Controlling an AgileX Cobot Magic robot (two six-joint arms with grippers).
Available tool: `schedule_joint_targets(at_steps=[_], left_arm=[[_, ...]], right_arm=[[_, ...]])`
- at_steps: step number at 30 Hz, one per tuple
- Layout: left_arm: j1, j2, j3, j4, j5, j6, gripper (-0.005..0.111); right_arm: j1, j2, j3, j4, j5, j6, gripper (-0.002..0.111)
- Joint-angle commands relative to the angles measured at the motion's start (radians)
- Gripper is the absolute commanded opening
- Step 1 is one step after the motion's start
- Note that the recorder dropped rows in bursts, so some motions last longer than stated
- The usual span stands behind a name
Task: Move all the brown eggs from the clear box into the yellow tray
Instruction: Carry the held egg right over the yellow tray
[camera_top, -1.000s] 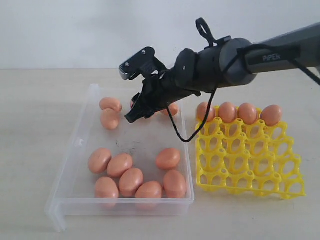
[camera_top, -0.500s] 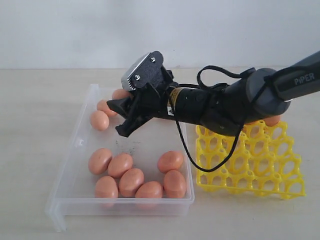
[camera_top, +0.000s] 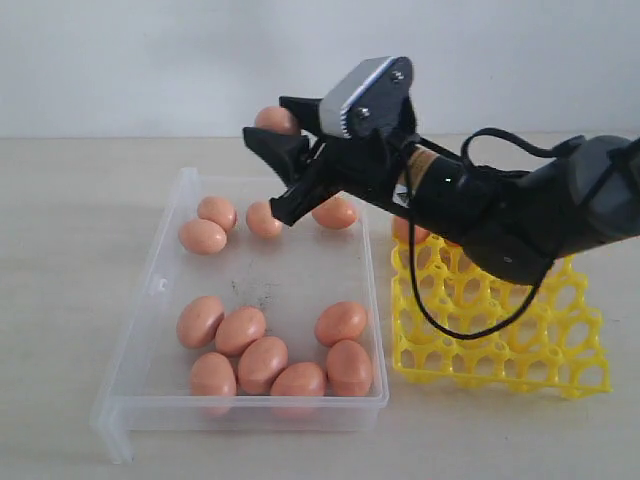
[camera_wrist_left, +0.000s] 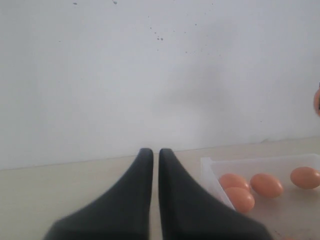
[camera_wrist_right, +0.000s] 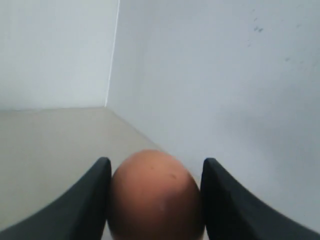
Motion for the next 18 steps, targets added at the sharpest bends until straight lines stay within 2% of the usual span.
schedule_joint_targets(at_steps=[1, 5, 8, 15, 18], left_arm=[[-0.008, -0.002, 0.003, -0.002, 0.000, 0.001, 0.004], [-0.008, -0.002, 0.003, -0.002, 0.000, 0.001, 0.004], [-0.008, -0.002, 0.003, -0.002, 0.000, 0.001, 0.004], [-0.008, -0.002, 0.003, -0.002, 0.000, 0.001, 0.004], [-0.008, -0.002, 0.003, -0.002, 0.000, 0.001, 0.004]], right_arm=[[-0.065, -0.071, 0.170, 0.105, -0.119, -0.070, 0.000], [-0.112, -0.123, 0.277, 0.135, -0.119, -0.042, 0.000], [-0.147, -0.165, 0.360, 0.165, -0.119, 0.057, 0.000], [-0.176, -0.234, 0.526, 0.338, -0.119, 0.158, 0.000], [-0.176, -0.232, 0.535, 0.263, -0.119, 0.183, 0.000]])
